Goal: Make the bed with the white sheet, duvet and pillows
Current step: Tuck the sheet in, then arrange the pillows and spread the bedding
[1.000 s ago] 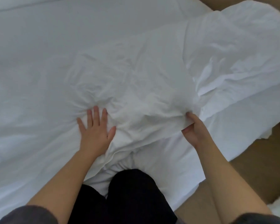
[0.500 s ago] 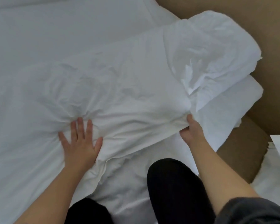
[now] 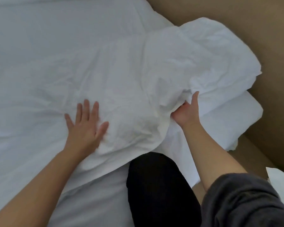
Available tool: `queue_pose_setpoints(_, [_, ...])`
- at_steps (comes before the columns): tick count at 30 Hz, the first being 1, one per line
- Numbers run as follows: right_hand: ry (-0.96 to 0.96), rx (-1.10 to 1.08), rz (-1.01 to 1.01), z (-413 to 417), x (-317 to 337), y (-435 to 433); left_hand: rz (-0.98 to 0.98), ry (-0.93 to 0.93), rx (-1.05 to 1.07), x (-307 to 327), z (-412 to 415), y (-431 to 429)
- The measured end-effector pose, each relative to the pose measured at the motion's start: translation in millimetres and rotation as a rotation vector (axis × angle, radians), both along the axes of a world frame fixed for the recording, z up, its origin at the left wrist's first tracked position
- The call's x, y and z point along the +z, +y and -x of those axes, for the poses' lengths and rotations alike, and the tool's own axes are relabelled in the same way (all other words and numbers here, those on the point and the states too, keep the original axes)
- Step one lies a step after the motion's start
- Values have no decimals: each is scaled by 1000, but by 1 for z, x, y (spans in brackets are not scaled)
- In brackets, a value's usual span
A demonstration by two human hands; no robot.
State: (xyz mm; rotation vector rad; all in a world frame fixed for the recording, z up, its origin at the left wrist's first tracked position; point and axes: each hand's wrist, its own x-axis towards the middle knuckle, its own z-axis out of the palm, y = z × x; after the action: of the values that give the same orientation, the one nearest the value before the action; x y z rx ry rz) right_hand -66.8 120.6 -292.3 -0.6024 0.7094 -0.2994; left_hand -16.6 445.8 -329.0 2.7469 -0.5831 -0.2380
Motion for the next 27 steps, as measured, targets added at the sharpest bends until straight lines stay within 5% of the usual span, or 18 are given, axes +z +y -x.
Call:
queue_pose_setpoints(11, [157,-231,-23,34,-19,-145,-39,42,-21,17,-31,-182])
queue_pose_setpoints(22, [32,-27,-83,2,9,-253,-135,97,-116,12,-50,-267])
queue_pose_setpoints(27, [251,-326,51,-27,24,-316,-111,76,-142,10,-62,-308])
